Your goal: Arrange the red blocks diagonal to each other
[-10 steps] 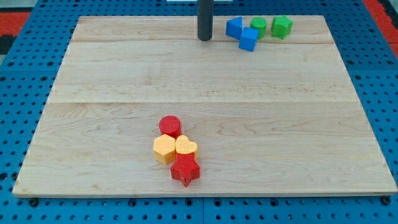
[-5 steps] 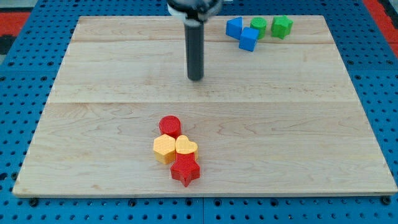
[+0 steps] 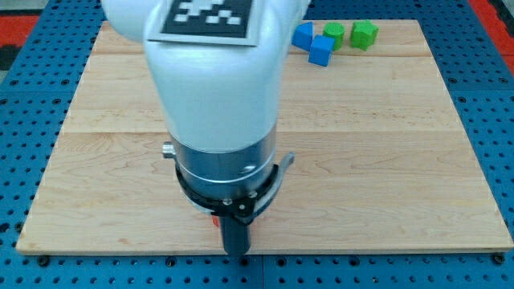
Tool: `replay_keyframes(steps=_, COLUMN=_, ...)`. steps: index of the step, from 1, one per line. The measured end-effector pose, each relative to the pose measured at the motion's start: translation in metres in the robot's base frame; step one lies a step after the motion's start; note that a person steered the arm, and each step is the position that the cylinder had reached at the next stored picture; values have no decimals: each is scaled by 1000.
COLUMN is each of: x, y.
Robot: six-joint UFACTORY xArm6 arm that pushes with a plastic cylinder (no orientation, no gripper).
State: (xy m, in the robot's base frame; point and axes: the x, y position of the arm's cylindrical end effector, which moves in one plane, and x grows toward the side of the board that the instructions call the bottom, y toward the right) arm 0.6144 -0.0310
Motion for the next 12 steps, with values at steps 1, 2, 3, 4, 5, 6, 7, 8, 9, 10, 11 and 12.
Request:
replay_keyframes(steps=1, x=-19, y=1)
replay_keyframes(steps=2, x=-50, y=-2)
replay_keyframes(steps=3, x=-78, y=-12)
replay_keyframes(steps=4, x=-104, y=-15)
replay_keyframes(steps=5, x=-125, y=-19)
replay_keyframes(steps=6, x=-157, y=-21)
replay_keyframes(steps=7, x=-188, y=-30)
replay_keyframes(steps=8, x=-196, y=-64)
replay_keyframes(steps=9, x=-212, y=-19)
replay_keyframes(steps=10, x=-227, y=-10)
replay_keyframes(steps=11, x=-245, y=-49)
replay_keyframes(steps=12, x=-260, y=-127)
